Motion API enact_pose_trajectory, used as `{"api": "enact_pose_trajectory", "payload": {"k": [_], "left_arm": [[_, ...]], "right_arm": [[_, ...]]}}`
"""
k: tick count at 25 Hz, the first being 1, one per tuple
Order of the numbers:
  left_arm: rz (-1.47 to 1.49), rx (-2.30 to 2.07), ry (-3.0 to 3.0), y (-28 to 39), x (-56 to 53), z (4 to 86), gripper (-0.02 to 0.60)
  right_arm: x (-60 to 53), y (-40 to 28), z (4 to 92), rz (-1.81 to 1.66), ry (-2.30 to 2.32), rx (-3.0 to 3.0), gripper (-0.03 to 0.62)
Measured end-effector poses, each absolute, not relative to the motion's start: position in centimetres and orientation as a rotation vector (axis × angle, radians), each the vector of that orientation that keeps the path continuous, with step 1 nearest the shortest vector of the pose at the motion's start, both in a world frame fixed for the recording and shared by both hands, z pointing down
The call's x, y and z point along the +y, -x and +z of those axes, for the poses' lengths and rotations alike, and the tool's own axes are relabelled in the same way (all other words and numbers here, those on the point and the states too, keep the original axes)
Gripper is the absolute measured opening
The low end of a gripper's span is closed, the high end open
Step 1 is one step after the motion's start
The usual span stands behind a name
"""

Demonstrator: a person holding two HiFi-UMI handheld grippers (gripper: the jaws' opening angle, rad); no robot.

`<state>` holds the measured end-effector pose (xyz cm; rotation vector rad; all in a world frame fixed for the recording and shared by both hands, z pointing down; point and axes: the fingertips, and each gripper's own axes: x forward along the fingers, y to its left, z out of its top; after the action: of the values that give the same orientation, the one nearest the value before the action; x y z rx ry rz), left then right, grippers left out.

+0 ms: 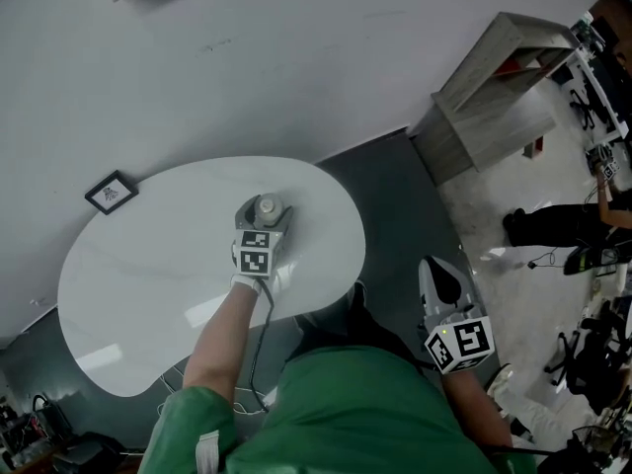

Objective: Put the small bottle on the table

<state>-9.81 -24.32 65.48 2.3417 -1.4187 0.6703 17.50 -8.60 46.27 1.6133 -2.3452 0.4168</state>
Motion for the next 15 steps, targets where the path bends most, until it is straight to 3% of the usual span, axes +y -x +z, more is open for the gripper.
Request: {"api": "enact_pose_trajectory", "payload": {"k": [15], "left_arm": [[0.683,-1.407,-2.312,10.2,-25.0,68.0,0.345]], "right_arm": [[-8.3,-16.5,46.2,0.437,-1.596,-2.326,0.002]]}}
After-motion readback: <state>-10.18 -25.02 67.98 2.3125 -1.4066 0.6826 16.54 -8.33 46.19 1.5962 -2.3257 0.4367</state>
